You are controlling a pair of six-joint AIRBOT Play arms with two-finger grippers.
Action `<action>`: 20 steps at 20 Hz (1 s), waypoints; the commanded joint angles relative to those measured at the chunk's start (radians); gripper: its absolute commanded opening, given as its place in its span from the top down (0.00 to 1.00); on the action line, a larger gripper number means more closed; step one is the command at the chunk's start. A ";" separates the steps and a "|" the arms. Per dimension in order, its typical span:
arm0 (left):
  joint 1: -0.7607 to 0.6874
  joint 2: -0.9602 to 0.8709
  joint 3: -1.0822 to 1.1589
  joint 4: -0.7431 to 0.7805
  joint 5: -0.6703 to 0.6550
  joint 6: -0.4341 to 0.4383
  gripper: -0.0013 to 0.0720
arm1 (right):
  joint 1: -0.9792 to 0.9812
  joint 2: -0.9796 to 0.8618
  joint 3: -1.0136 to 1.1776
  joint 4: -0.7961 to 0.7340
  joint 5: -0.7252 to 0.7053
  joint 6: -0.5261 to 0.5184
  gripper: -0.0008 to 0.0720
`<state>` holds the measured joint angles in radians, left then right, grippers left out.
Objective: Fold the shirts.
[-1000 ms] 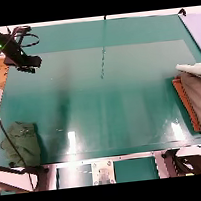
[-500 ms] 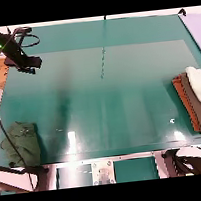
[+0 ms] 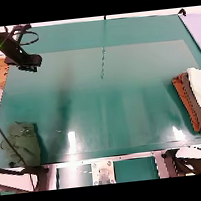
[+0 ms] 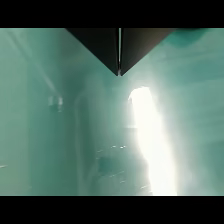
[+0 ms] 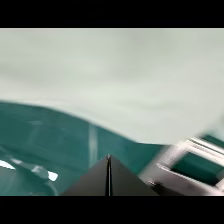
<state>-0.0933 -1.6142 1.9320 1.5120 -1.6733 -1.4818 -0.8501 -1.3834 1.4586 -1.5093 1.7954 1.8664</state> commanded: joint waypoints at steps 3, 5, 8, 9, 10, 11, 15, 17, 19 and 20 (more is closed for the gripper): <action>-0.003 0.201 -0.258 -0.070 0.057 -0.056 0.96 | 0.328 0.114 -0.043 0.175 -0.220 -0.072 0.97; -0.003 0.333 -0.478 -0.088 0.108 -0.075 0.96 | 0.480 0.221 -0.215 0.175 -0.318 -0.084 0.97; -0.003 0.523 -0.789 -0.110 0.200 -0.081 0.96 | 0.705 0.377 -0.499 0.189 -0.467 -0.086 0.97; -0.003 0.563 -0.857 -0.109 0.226 -0.081 0.96 | 0.753 0.400 -0.552 0.215 -0.520 -0.087 0.97; -0.003 0.583 -0.894 -0.109 0.238 -0.081 0.96 | 0.795 0.407 -0.582 0.238 -0.568 -0.087 0.97; -0.003 0.591 -0.911 -0.109 0.239 -0.081 0.96 | 0.826 0.406 -0.591 0.251 -0.579 -0.087 0.96; -0.003 0.591 -0.912 -0.106 0.242 -0.081 0.96 | 0.904 0.406 -0.593 0.253 -0.576 -0.087 0.96; -0.002 0.591 -0.912 -0.107 0.237 -0.081 0.96 | 0.909 0.406 -0.593 0.253 -0.576 -0.087 0.96; -0.002 0.591 -0.912 -0.107 0.243 -0.081 0.96 | 0.909 0.406 -0.593 0.253 -0.576 -0.087 0.96; -0.003 0.590 -0.912 -0.108 0.245 -0.081 0.96 | 0.909 0.406 -0.593 0.253 -0.576 -0.087 0.96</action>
